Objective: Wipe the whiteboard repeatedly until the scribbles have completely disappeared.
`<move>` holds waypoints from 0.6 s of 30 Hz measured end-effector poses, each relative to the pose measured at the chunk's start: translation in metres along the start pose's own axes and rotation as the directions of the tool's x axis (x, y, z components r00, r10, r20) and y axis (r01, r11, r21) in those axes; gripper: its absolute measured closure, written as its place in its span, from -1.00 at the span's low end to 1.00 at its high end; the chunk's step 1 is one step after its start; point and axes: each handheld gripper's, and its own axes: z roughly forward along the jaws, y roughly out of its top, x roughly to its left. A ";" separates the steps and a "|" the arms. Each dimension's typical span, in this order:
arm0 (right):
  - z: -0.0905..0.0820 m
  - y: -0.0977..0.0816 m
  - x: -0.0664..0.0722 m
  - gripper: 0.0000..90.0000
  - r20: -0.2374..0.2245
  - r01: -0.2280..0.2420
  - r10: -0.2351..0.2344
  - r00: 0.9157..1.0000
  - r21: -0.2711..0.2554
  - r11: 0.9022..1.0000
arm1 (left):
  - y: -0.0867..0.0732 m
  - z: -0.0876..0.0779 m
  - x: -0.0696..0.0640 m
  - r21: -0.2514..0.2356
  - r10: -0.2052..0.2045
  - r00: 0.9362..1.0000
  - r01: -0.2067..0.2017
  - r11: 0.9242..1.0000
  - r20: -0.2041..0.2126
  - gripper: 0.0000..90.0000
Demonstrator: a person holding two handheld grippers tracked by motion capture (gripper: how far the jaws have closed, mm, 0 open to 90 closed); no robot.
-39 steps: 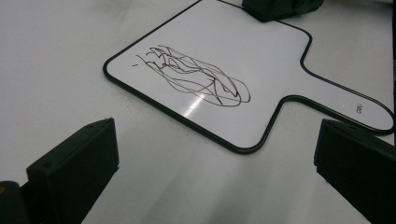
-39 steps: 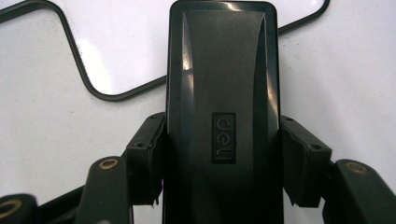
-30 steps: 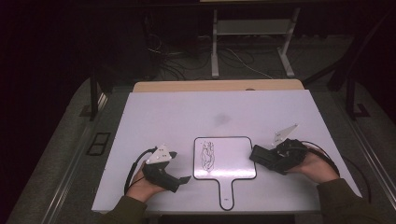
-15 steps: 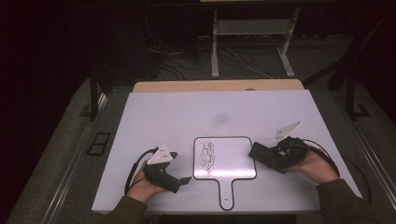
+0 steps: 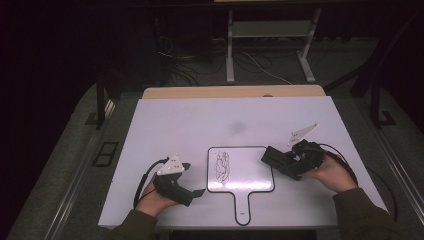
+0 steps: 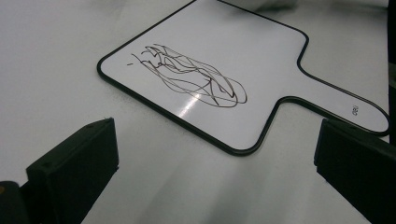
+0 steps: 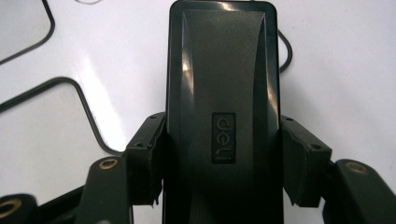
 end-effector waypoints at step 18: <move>0.025 0.043 0.012 -0.14 0.013 0.042 -0.042 0.999 0.028 0.999 | 0.000 0.000 -0.002 -0.009 -0.007 1.000 0.007 1.000 -0.015 -1.00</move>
